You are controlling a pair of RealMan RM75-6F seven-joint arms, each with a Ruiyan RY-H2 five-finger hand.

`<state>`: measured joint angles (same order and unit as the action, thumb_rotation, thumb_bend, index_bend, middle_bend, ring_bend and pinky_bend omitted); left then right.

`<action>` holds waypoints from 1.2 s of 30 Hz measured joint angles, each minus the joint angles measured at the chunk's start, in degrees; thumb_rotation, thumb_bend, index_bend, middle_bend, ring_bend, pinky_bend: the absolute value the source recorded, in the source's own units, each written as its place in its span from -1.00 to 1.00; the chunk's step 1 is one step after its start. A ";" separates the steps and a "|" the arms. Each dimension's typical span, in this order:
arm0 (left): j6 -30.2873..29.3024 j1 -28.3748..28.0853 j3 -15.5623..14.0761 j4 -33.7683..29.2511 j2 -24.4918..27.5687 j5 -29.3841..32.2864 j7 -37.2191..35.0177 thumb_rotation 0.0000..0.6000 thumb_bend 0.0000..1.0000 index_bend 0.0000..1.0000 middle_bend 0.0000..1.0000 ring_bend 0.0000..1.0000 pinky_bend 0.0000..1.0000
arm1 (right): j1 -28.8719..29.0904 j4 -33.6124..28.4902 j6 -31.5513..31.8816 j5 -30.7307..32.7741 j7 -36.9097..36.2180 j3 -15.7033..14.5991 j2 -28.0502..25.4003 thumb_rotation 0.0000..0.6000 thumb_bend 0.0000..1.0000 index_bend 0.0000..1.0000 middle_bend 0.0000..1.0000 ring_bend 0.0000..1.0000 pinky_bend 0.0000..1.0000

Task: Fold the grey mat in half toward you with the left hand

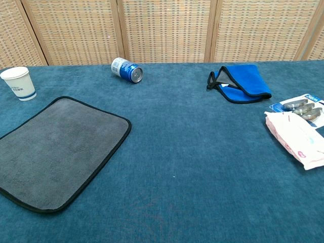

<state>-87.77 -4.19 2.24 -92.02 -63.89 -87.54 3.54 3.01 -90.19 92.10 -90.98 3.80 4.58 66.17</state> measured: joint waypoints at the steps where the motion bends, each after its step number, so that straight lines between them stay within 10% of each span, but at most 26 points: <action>1: 0.17 -0.07 0.05 0.04 -0.02 0.15 -0.02 1.00 -0.48 -1.00 -1.00 -1.00 -1.00 | -0.02 0.02 0.04 -0.02 -0.02 0.01 0.01 1.00 -1.00 -1.00 -1.00 -1.00 -1.00; 19: 5.03 -3.20 2.14 -0.31 0.11 3.04 0.45 1.00 -0.48 -1.00 -1.00 -1.00 -1.00 | 0.12 0.43 -0.65 1.31 -0.23 0.52 -0.03 1.00 -1.00 -1.00 -1.00 -1.00 -1.00; 36: 38.37 -26.33 8.81 12.91 -6.84 14.40 4.17 1.00 -0.47 -0.46 -1.00 -1.00 -1.00 | 1.47 2.21 -4.86 6.56 1.59 2.06 1.08 1.00 -1.00 -1.00 -1.00 -1.00 -1.00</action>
<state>-49.40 -30.52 11.05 -79.11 -70.73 -73.13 7.71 4.47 -87.98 87.24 -84.41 5.39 6.64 67.24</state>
